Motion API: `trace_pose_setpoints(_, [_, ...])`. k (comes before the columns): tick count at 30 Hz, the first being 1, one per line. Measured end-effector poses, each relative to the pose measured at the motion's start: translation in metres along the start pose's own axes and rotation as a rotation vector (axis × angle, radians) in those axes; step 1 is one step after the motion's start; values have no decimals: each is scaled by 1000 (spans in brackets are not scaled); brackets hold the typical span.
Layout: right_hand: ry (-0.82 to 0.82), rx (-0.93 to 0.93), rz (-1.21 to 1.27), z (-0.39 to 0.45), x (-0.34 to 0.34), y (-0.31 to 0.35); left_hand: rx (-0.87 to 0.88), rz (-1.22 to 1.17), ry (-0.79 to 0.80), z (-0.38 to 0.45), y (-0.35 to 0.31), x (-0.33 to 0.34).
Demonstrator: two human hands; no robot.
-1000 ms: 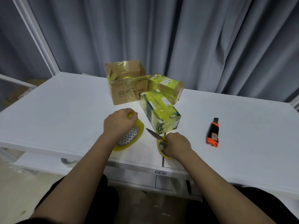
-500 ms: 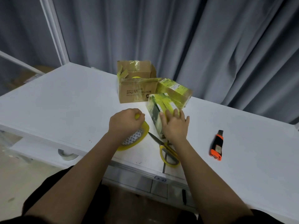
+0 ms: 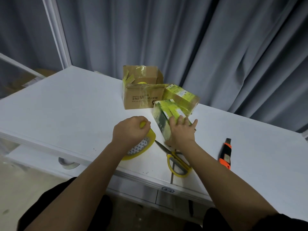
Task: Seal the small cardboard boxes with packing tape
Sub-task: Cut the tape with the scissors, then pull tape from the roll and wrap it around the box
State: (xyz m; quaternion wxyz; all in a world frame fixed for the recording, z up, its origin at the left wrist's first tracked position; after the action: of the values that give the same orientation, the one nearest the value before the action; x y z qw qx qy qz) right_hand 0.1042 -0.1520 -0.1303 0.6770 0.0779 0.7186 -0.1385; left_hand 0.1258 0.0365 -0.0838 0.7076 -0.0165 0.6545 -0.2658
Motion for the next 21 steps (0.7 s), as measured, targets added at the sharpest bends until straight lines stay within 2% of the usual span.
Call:
trace_pose_setpoints(2, [-2,49,150,5,-9,-12,4,-5,-3,0,0,-1])
trace_pose_setpoints(5, [-119,145,391,10,-24,-21,11,6,-5,1,-2,-1])
trace_pose_setpoints(8, [-161,186,291,9,-19,-5,15,13,0,2,-3,1])
trace_pose_setpoints(10, [-131,190,230,8,-9,2,13,13,3,2,-2,1])
trace_pose_setpoints(13, [-101,112,194,10,1,0,4,5,6,2,-2,2])
trace_pose_setpoints(16, [-226,41,516,5,-7,-23,6,11,6,4,-1,2])
trace_pose_setpoints(19, [-279,135,884,-6,3,-52,5,15,0,4,-1,2])
trace_pose_setpoints(21, [-282,158,1022,-11,17,-54,9,14,-3,3,-1,2])
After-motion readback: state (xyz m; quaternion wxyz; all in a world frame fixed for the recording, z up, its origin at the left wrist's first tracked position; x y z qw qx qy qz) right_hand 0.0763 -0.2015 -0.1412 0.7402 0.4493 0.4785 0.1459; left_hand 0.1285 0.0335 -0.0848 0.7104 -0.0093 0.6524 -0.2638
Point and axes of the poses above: each hand's wrist, its own z-axis towards the middle knuckle, its own x-axis out of the palm, y = z × x, the point moved 10 cm from there along z, towards the middle knuckle, and after that the axes turned 14 degrees about z, right-handed, at the moved point
